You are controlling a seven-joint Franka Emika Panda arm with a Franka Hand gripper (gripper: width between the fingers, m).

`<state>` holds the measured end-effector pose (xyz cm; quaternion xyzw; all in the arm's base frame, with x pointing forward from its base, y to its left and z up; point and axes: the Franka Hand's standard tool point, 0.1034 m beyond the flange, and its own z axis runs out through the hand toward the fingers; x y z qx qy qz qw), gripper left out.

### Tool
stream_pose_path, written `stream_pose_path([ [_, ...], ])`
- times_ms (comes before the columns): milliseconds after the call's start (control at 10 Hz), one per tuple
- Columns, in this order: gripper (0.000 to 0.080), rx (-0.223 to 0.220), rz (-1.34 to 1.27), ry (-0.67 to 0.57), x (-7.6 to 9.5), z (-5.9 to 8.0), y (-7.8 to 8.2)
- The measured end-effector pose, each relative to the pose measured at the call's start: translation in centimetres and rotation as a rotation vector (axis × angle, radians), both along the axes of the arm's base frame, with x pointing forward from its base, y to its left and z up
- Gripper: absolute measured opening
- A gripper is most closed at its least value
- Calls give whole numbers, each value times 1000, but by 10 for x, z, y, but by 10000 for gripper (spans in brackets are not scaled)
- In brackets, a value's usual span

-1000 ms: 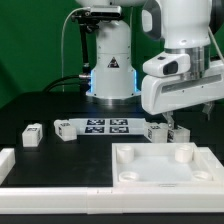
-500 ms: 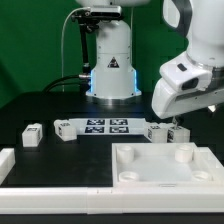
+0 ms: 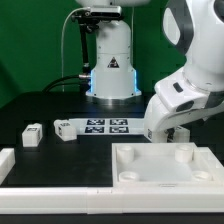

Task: Assemble one leg

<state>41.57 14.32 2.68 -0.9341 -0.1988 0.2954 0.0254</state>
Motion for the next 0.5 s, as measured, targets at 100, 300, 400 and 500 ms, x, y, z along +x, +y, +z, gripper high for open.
stream_pose_path([
  [100, 649, -5, 1, 26, -5, -3, -1],
  [300, 649, -16, 5, 75, -14, -6, -2],
  [400, 649, -41, 21, 194, -22, -6, 0],
  [500, 649, -38, 21, 209, -16, -13, 4],
])
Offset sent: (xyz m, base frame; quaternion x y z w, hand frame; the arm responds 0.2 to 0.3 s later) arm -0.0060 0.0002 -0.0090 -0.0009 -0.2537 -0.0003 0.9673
